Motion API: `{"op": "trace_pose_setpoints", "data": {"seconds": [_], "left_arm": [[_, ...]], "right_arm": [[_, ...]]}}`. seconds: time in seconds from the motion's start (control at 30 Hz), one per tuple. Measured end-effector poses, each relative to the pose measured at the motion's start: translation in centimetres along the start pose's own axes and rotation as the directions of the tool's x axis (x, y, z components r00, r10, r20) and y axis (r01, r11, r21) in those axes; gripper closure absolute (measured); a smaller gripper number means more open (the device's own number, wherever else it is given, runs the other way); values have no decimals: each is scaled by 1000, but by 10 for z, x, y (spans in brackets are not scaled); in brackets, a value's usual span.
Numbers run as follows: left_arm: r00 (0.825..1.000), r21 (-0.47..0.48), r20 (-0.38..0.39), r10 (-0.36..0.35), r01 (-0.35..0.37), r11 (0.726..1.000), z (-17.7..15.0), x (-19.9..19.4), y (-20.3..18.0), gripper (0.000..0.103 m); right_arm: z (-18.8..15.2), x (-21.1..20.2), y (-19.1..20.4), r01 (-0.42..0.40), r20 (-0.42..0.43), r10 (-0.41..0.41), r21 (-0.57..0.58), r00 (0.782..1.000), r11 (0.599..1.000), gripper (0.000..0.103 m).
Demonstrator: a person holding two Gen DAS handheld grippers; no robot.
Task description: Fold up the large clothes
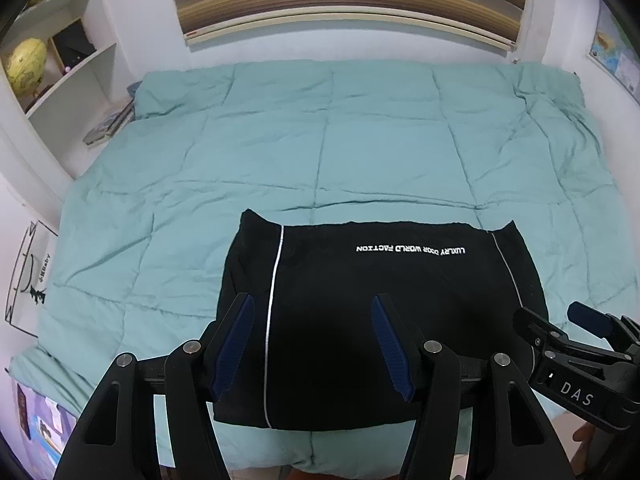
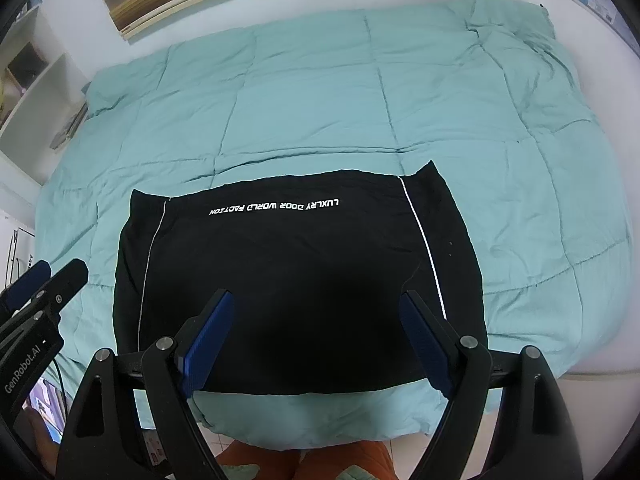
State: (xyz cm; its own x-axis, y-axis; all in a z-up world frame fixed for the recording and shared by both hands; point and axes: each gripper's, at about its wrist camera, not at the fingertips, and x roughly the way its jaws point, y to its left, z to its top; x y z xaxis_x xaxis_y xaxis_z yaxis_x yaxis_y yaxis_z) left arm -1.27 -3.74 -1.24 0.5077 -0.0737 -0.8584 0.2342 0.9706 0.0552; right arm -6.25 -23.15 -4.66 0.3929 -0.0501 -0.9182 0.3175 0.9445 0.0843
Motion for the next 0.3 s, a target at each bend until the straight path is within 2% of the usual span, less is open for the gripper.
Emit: {"op": "trace_pose_setpoints", "data": {"seconds": [0.17,0.3], "left_arm": [[993,1,57,107,-107,994,3,-5,1,40],[992,-26,62,112,-111,993,8,-6,8,40]], "right_arm": [[2,2,2,-5,0,5,-7,1000,1000,17],[3,4,3,-11,3,11,-2,1000,1000,17]]}}
